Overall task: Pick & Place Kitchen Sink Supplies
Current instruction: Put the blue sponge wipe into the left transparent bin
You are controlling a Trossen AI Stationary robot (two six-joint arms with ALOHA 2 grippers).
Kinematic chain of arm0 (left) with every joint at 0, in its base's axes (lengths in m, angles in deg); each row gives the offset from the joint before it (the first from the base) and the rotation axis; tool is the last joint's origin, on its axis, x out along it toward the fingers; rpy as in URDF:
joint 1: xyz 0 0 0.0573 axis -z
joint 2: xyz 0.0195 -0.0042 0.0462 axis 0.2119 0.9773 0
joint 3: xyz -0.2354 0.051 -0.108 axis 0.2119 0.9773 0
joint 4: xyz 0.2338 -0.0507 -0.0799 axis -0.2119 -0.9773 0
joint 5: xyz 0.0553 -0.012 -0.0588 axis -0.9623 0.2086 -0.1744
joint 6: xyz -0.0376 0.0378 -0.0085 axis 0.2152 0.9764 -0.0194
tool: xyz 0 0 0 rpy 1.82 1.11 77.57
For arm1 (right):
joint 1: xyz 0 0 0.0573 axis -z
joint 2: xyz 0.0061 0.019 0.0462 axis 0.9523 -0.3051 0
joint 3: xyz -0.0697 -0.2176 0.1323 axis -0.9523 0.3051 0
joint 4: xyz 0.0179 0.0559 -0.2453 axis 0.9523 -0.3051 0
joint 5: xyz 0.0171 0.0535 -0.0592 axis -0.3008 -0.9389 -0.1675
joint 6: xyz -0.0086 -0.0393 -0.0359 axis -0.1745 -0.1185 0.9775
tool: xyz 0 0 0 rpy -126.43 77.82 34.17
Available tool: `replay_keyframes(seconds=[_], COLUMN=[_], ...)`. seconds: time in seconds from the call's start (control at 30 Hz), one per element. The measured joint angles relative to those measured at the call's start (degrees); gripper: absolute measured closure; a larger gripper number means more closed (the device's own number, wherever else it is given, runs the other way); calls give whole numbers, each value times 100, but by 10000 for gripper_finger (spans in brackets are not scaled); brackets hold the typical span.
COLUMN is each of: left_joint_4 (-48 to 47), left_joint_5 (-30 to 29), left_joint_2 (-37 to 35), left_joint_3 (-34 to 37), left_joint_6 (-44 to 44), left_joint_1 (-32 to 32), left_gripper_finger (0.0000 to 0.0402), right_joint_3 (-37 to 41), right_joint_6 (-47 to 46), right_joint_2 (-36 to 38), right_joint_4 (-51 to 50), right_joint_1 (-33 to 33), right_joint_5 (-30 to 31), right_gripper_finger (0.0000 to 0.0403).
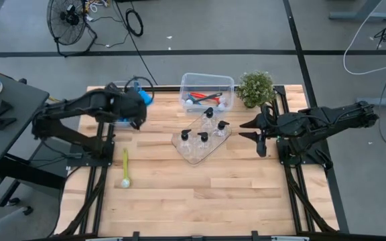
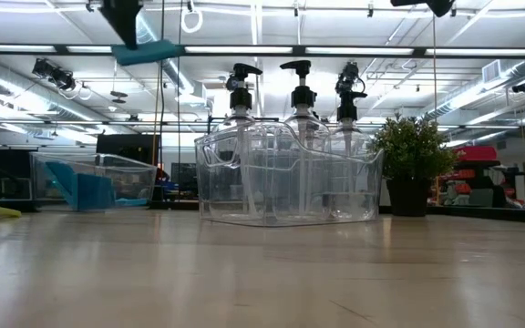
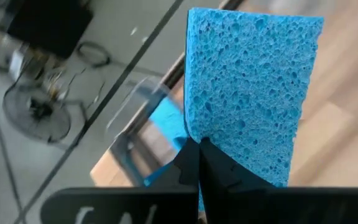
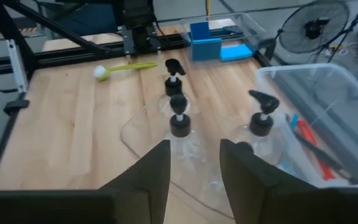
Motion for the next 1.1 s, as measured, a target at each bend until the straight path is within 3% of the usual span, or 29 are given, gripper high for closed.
replay_keyframes(seconds=[0.3,0.67,0.9,1.1], left_joint_4=[192,699,711,726], left_joint_5=[217,614,537,408], left_joint_2=[-156,-156,-154,-88], left_joint_3=[606,720,720,718], left_joint_6=[103,93,-761,-916], left_joint_1=[-1273,-2428,-3068,-3474], left_gripper_finger=[401,402,402,402], right_joint_3=[0,0,2,2], right_joint_6=[392,1697,2536,2634], right_joint_2=[0,0,-154,-482], right_joint_4=[7,64,425,735], right_joint_1=[96,1443,2471,3079], right_joint_5=[349,-1221,-1540,-1926], right_gripper_finger=[262,262,262,262])
